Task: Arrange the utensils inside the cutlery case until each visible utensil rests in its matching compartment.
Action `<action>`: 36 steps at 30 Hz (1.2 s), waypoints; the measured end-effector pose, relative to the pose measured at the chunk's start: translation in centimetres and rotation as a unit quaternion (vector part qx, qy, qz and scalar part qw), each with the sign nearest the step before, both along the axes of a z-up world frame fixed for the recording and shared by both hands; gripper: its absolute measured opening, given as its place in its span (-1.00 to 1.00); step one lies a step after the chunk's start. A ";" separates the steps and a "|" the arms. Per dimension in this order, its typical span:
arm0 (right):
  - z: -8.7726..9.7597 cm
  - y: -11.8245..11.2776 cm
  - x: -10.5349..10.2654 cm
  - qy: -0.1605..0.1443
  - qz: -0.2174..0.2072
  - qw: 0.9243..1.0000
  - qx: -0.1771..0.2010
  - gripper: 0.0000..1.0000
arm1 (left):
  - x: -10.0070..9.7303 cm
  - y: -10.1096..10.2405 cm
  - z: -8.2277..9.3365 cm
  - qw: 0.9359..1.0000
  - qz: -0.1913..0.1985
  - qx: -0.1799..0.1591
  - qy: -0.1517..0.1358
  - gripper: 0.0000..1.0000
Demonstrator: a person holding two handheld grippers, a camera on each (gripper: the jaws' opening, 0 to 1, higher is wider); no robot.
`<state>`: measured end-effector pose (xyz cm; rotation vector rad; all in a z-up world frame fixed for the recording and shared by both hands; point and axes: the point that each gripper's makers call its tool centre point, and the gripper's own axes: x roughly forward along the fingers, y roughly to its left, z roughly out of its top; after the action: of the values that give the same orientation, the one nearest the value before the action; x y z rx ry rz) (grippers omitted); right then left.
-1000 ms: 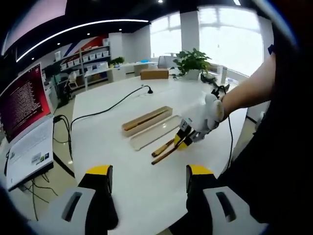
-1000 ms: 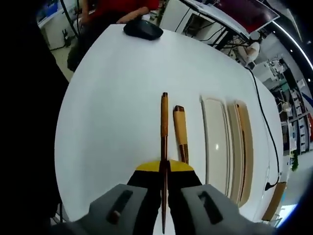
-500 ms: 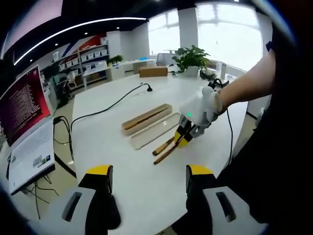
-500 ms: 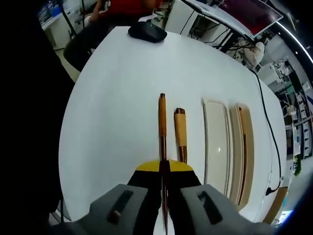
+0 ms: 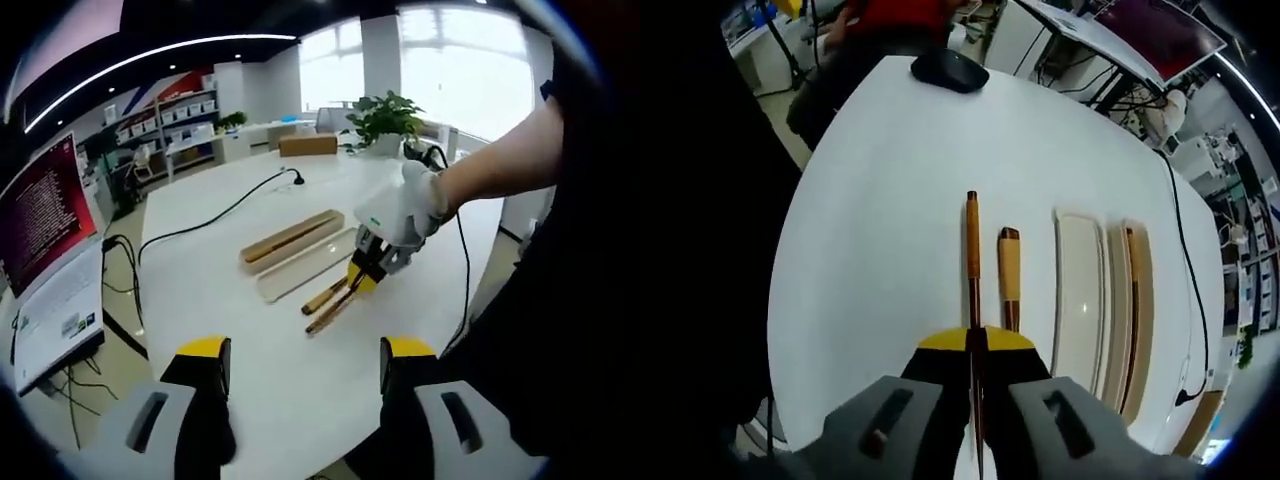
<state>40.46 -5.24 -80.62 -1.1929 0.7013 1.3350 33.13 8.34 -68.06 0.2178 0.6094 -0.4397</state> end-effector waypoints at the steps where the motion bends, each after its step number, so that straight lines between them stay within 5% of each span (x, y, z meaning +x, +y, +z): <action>1: 0.0 0.0 0.0 0.000 -0.001 1.000 0.000 -1.00 | -0.1 0.1 0.1 1.000 0.003 -0.001 -0.002 0.24; 10: 0.9 -0.2 0.0 -0.003 0.004 1.000 0.004 -1.00 | -1.3 1.1 0.1 1.000 0.018 0.011 0.008 0.24; 24: 1.6 0.4 1.3 0.006 0.018 1.000 -0.003 -1.00 | -0.8 4.1 2.4 0.996 0.081 0.008 -0.038 0.19; 36: 2.2 0.9 1.7 0.003 0.026 1.000 0.004 -1.00 | -0.7 5.6 2.2 0.994 0.098 0.019 -0.038 0.22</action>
<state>42.11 -4.36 -78.42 -1.2088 0.6729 1.3837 32.47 13.94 -65.88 0.2078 0.5581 -0.2286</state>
